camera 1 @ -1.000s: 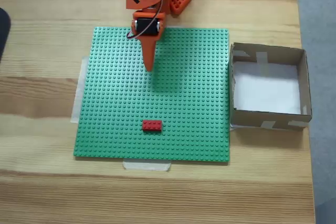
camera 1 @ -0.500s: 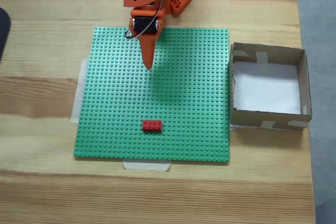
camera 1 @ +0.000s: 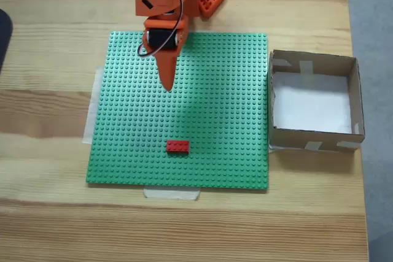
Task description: Pick the red lego block and put it in the box.
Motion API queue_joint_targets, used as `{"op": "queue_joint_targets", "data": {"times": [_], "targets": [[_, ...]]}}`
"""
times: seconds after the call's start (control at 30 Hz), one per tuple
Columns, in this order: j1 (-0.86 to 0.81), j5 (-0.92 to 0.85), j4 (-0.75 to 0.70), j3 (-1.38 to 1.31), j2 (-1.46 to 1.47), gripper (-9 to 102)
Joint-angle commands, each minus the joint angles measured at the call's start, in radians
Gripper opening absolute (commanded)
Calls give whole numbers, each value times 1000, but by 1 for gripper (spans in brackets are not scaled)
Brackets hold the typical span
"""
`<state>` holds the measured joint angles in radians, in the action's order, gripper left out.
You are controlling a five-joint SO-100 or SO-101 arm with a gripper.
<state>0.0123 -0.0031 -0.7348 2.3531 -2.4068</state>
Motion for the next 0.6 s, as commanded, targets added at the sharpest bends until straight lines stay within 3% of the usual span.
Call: {"op": "queue_joint_targets", "data": {"times": [0.0,0.57], "targets": [[11,20,-5,-147,95,-1],[0,63,-117,-563,503,-1]]}}
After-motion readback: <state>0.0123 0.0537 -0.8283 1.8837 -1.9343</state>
